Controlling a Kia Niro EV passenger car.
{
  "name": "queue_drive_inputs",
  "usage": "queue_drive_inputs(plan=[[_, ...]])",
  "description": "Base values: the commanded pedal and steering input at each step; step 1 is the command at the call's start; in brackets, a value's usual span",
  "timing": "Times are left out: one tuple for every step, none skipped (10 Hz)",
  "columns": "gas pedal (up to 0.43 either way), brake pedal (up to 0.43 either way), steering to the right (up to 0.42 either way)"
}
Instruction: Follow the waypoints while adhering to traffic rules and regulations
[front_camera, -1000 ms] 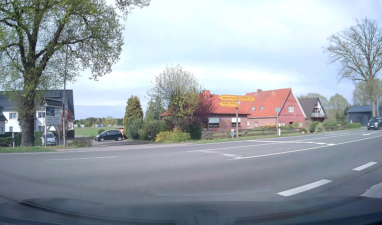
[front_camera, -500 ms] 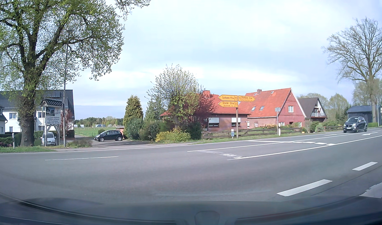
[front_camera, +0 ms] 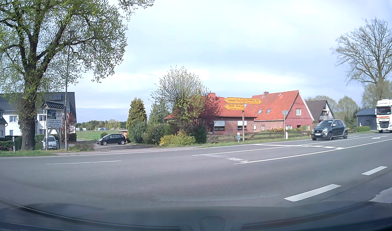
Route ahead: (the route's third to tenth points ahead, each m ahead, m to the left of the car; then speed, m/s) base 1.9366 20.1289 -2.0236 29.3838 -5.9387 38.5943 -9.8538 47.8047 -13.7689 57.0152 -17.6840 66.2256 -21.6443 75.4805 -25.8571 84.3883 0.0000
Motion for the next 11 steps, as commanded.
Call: queue_drive_inputs(plan=[[0.000,0.189,-0.479],[0.000,0.189,-0.479],[0.000,0.189,-0.479],[0.000,0.189,-0.479],[0.000,0.195,-0.479],[0.000,0.195,-0.479],[0.000,0.189,-0.479],[0.000,0.195,-0.479],[0.000,0.189,-0.479],[0.000,0.189,-0.479],[0.000,0.189,-0.480]])
